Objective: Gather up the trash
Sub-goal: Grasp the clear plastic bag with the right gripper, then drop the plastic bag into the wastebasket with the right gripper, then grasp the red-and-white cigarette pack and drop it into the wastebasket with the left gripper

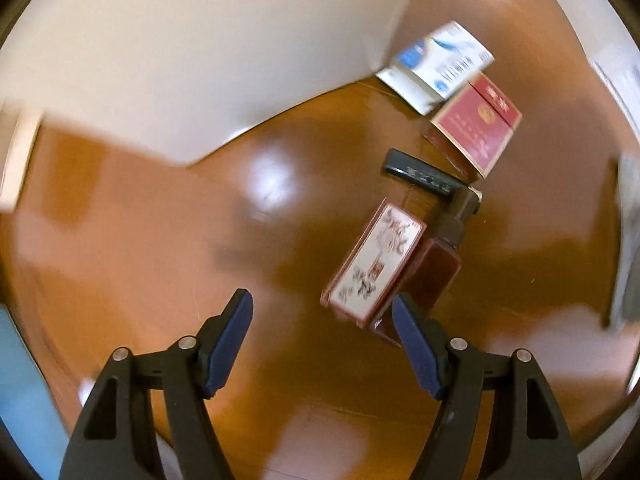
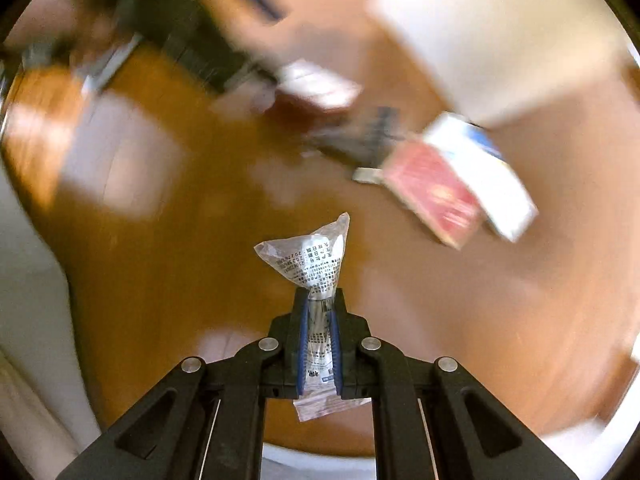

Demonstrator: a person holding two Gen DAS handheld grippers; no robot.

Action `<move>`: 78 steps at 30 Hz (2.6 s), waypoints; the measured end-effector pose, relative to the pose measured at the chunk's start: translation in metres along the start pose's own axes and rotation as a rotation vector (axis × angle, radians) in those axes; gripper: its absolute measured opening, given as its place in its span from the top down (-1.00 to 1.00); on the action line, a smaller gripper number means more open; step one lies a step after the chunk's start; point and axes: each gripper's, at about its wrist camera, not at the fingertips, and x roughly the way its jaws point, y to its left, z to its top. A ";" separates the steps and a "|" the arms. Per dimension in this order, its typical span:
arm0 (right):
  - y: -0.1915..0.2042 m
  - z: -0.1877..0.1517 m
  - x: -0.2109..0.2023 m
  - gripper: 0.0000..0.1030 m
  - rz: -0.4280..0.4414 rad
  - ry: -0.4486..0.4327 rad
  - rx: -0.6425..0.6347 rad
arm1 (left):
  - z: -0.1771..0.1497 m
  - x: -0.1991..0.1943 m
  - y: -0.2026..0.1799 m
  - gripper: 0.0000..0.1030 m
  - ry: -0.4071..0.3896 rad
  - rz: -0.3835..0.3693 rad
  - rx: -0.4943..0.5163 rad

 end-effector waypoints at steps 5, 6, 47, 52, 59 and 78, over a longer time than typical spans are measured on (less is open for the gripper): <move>-0.045 0.007 -0.014 0.81 0.022 -0.071 0.178 | 0.024 0.013 -0.013 -0.46 0.021 0.017 0.105; -0.040 0.005 -0.019 0.81 0.026 -0.079 0.184 | 0.030 0.015 -0.014 -0.50 0.020 0.004 0.112; -0.101 0.203 -0.224 0.79 0.074 -0.336 0.306 | -0.047 -0.100 -0.059 0.44 -0.211 -0.402 -0.541; -0.135 0.236 -0.158 0.37 0.040 -0.114 0.471 | -0.059 -0.138 -0.020 0.44 -0.269 -0.381 -0.594; -0.122 0.197 -0.211 -0.58 -0.036 -0.296 0.510 | -0.054 -0.191 0.013 0.44 -0.409 -0.356 -0.642; -0.063 -0.057 -0.358 -0.78 0.229 -0.775 1.123 | 0.161 -0.162 0.092 0.44 -0.181 -0.307 -0.580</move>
